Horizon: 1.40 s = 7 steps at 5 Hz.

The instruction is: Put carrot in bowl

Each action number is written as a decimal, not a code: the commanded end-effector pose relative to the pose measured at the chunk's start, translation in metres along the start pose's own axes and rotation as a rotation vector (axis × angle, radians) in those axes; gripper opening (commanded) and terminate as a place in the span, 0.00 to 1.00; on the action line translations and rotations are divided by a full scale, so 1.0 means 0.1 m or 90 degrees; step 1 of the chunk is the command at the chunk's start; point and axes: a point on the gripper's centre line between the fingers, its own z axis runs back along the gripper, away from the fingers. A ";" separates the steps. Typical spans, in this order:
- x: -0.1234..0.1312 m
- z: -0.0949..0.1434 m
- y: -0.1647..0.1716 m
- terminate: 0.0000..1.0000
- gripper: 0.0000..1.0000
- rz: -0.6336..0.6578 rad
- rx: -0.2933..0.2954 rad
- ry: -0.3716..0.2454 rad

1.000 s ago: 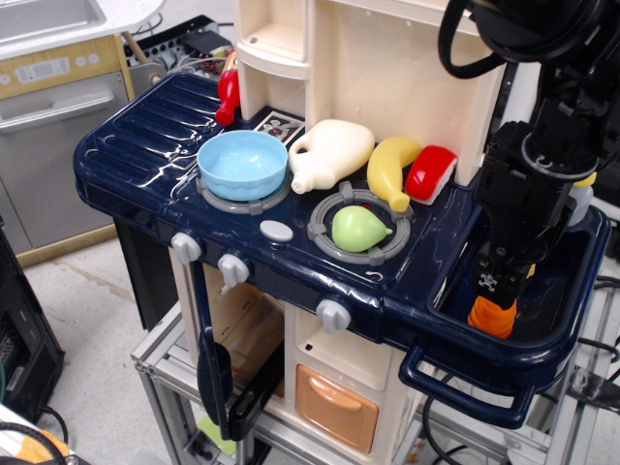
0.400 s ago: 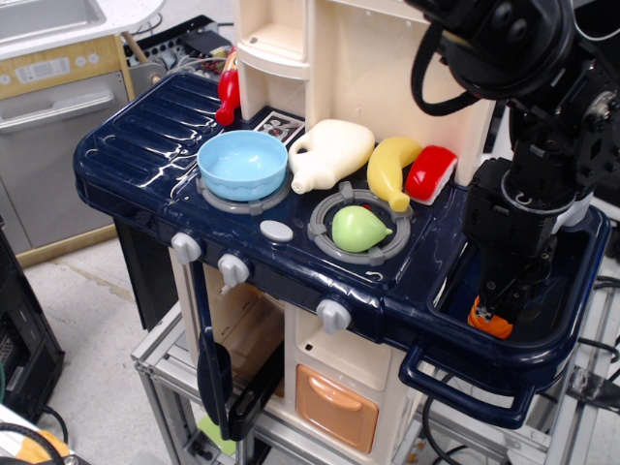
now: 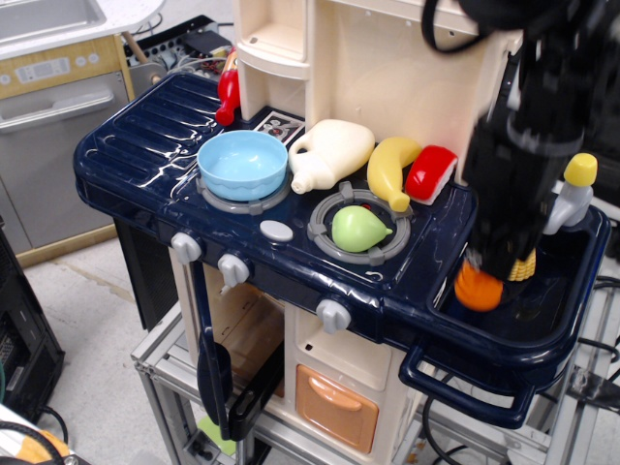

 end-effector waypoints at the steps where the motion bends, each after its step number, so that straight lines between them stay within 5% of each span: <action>1: 0.63 0.70 0.12 0.00 0.00 -0.141 0.103 -0.081; 2: 1.05 0.87 0.26 0.00 0.00 -0.212 0.141 -0.139; 3: 1.52 0.88 0.29 0.00 0.00 -0.285 0.138 -0.174; 4: 1.87 0.75 0.23 0.00 0.00 -0.335 0.091 -0.212; 6: 2.11 0.59 0.07 0.00 0.00 -0.377 0.029 -0.251; 7: 2.04 0.63 0.08 1.00 1.00 -0.394 0.006 -0.255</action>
